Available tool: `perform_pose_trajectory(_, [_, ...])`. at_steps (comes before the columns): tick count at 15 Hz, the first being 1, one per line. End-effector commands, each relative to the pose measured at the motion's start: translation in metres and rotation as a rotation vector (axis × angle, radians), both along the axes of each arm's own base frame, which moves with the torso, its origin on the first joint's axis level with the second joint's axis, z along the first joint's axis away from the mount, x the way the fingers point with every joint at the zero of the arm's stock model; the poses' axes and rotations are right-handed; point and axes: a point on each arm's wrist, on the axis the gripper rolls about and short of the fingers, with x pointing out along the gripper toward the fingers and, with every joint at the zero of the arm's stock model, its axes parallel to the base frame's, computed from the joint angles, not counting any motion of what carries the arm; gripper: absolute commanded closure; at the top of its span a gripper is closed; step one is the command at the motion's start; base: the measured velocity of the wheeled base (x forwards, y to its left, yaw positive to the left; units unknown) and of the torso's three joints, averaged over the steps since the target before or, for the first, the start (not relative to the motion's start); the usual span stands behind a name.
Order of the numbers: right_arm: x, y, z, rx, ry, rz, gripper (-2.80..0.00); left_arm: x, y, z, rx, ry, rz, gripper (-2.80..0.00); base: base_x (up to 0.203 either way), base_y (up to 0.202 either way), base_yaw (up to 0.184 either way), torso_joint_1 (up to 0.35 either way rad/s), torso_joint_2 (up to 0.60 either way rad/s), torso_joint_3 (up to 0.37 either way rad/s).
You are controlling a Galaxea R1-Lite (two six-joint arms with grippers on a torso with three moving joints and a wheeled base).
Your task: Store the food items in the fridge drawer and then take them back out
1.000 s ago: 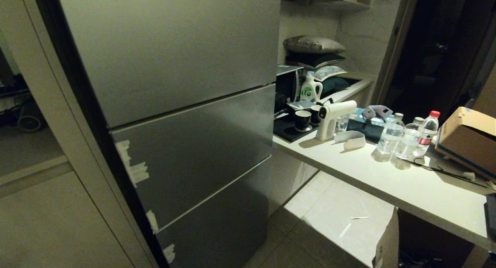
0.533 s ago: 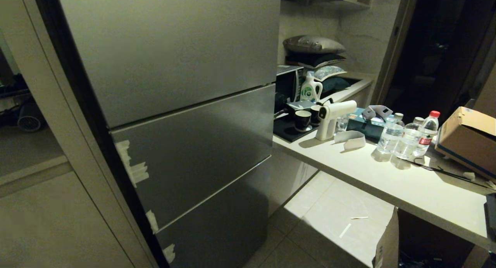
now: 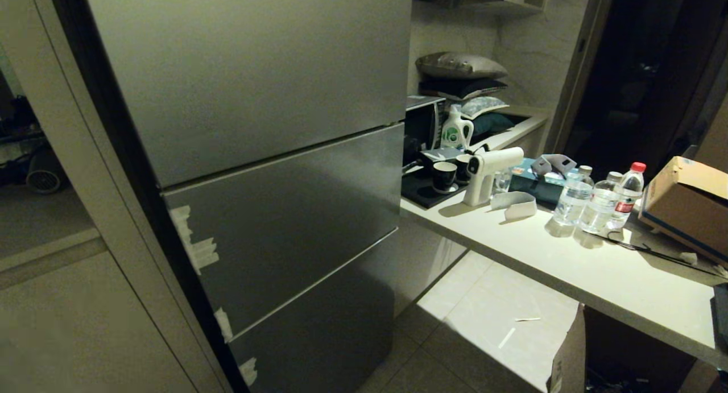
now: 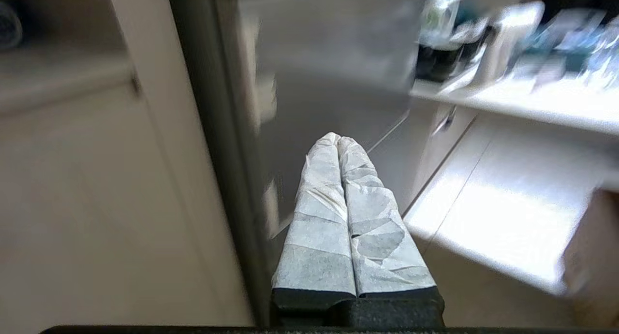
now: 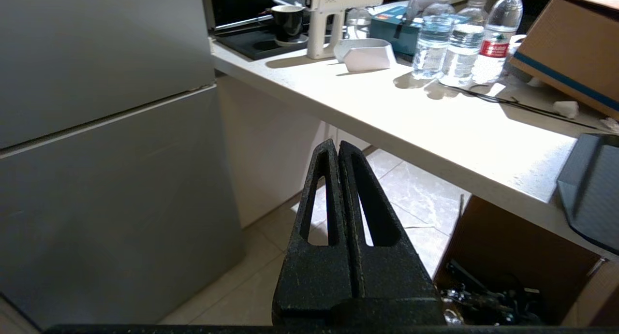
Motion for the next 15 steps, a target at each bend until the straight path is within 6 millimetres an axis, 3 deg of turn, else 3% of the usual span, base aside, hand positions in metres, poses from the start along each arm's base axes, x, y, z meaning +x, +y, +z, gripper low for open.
perform_pose_trajectory(1, [0.002,0.0,-0.005,0.0,0.02,0.001,0.0,0.04,-0.001,0.042,-0.052,0.183,-0.053,0.0,0.0,0.0,0.0,0.0,0.0,0.0])
perform_pose_trajectory(4, [0.002,0.0,-0.004,0.0,0.019,0.001,0.0,0.111,-0.008,0.057,-0.129,0.437,-0.111,0.0,0.0,0.0,0.0,0.0,0.0,0.0])
perform_pose_trajectory(7, [0.002,0.0,-0.005,0.0,0.019,0.0,0.0,0.181,-0.01,0.048,-0.199,0.559,-0.088,0.0,0.0,0.0,0.0,0.0,0.0,0.0])
perform_pose_trajectory(9, [0.002,0.0,-0.005,0.0,0.019,0.001,0.0,0.216,0.004,0.042,-0.231,0.538,0.004,0.0,0.0,0.0,0.0,0.0,0.0,0.0])
perform_pose_trajectory(11, [0.002,0.0,-0.005,-0.001,0.02,0.001,0.0,0.235,0.025,0.04,-0.254,0.482,0.131,0.0,0.0,0.0,0.0,0.0,0.0,0.0])
perform_pose_trajectory(15, [0.002,0.0,-0.005,-0.001,0.02,0.001,0.0,0.241,0.046,0.05,-0.269,0.421,0.231,0.0,0.0,0.0,0.0,0.0,0.0,0.0])
